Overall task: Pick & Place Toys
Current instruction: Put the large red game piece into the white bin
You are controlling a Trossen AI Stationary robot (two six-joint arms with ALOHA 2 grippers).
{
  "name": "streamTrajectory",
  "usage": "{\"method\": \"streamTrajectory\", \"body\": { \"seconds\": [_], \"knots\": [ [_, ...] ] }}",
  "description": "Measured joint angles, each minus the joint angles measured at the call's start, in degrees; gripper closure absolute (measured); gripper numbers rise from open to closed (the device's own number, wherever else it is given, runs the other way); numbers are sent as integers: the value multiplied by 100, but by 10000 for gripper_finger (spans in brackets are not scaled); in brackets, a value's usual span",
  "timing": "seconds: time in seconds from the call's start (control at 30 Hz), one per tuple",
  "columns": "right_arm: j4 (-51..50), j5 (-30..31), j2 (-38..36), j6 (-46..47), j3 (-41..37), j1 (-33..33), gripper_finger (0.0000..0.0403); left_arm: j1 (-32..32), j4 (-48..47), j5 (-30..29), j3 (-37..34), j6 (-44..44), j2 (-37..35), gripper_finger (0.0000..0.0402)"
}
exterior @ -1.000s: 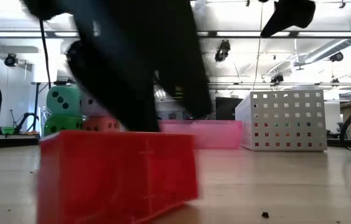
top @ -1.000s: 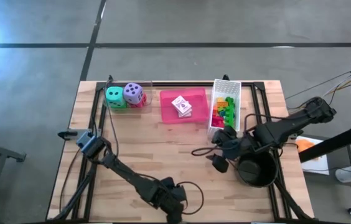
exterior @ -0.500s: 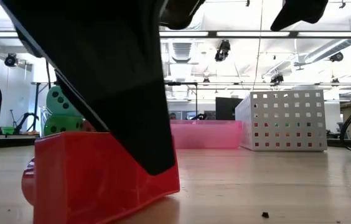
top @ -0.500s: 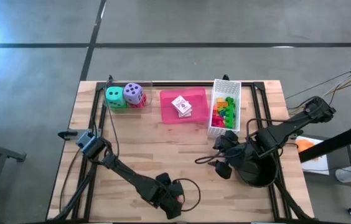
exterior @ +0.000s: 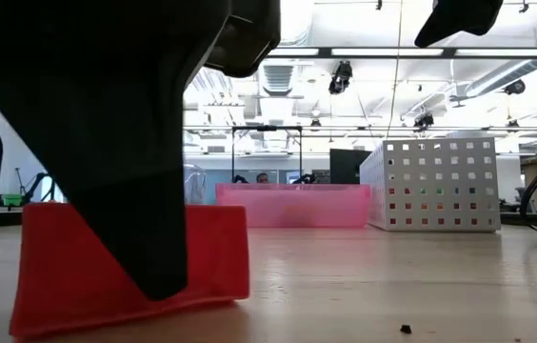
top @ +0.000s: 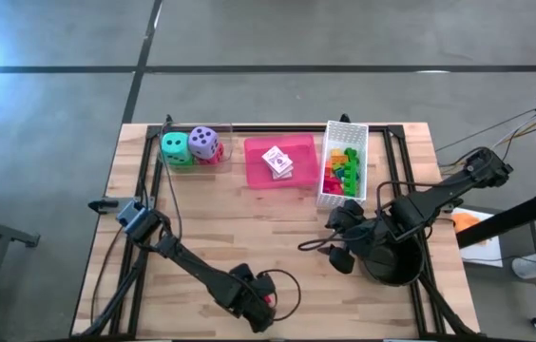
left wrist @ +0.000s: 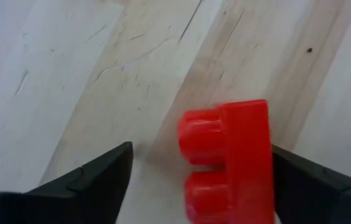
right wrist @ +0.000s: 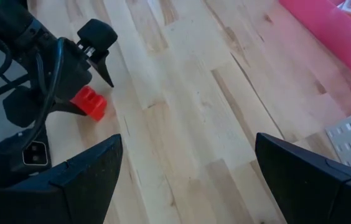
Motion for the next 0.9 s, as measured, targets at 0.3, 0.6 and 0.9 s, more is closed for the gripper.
{"method": "streamTrajectory", "body": {
  "seconds": [0.3,0.6,0.9],
  "knots": [
    [30,0,0,27,0,0,48,7,213,64,-289,278,-36,237],
    [320,189,2,-336,0,189,48,17,251,154,-367,614,-214,242],
    [1517,676,150,-1098,-20,849,48,-31,439,-1226,-386,1392,-1442,242]
  ]
}}
